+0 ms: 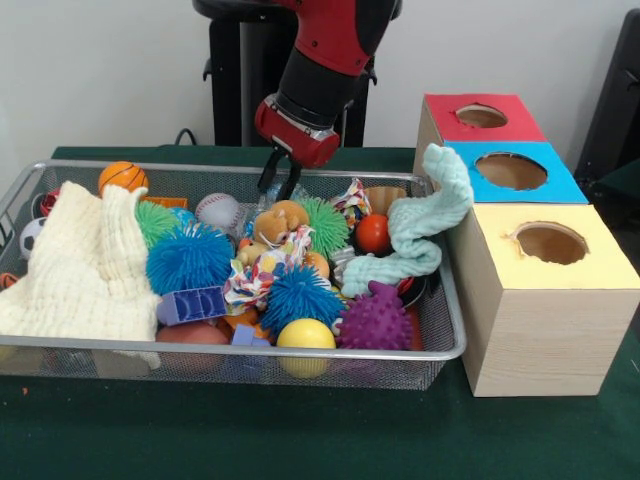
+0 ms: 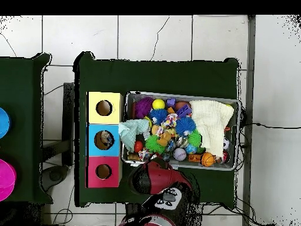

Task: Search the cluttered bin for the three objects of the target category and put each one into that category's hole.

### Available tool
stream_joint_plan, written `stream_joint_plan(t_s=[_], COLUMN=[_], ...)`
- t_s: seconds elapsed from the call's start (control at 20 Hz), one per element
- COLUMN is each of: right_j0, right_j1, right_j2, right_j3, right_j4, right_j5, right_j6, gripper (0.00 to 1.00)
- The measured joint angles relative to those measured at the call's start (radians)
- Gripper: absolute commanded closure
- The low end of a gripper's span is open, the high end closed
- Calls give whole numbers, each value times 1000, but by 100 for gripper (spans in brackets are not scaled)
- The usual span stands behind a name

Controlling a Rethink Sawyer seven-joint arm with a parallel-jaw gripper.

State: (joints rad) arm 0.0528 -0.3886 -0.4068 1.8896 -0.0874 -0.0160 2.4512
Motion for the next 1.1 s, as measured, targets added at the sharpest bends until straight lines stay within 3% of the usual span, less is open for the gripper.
stream_joint_plan(t_s=[0.65,1.1], right_j0=[-53,25], right_j1=[-45,-162], right_j2=[38,23], right_j3=[6,7], right_j4=[-9,-10], right_j5=[22,84], right_j6=[0,0], gripper=[100,100])
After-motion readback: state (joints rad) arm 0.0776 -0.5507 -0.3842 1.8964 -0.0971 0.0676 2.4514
